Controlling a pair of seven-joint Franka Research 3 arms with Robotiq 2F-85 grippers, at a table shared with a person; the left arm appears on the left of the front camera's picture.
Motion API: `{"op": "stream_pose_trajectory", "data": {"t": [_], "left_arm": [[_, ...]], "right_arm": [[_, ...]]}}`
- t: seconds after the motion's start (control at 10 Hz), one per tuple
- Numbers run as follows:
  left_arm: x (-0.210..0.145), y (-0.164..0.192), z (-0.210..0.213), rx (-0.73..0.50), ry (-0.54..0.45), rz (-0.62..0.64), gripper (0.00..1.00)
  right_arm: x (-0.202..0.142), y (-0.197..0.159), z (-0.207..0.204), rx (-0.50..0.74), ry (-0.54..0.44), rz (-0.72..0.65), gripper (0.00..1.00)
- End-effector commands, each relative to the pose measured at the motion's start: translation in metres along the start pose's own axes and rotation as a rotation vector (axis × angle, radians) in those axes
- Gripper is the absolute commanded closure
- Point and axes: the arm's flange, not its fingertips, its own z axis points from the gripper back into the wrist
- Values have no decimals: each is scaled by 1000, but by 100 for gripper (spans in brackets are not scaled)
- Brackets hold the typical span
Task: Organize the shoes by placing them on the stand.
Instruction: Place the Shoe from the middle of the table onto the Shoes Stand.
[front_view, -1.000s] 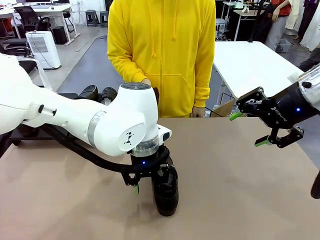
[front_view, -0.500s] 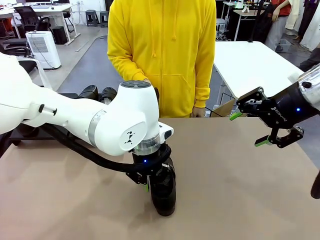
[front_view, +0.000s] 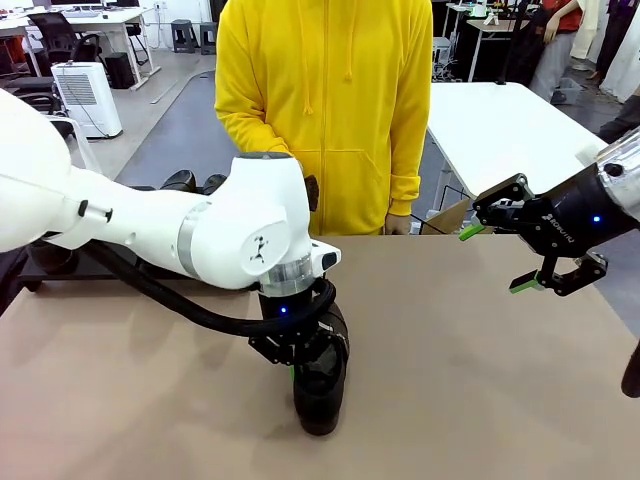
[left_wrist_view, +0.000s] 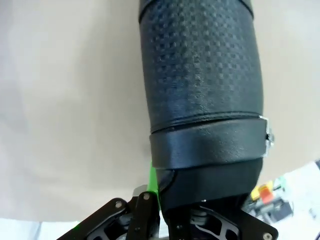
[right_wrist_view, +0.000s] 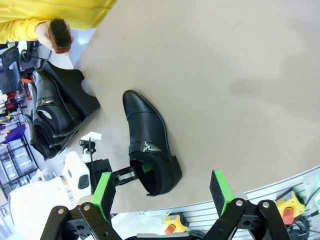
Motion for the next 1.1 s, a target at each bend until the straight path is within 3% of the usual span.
{"op": "stream_pose_trajectory", "data": {"t": [0.0,0.2,0.5,0.7,1.0], "left_arm": [[-19,10,36,-28,111,-157,100],[-37,29,90,-57,100,-218,100],[-62,79,181,-49,-136,-237,100],[-68,124,233,10,-338,-121,100],[-89,172,273,71,-500,48,100]], "right_arm": [[1,-1,1,-8,-6,9,0],[1,-1,1,-8,-6,9,0],[1,-1,1,-8,-6,9,0],[1,-1,1,-8,-6,9,0],[1,-1,1,-8,-6,9,0]]}}
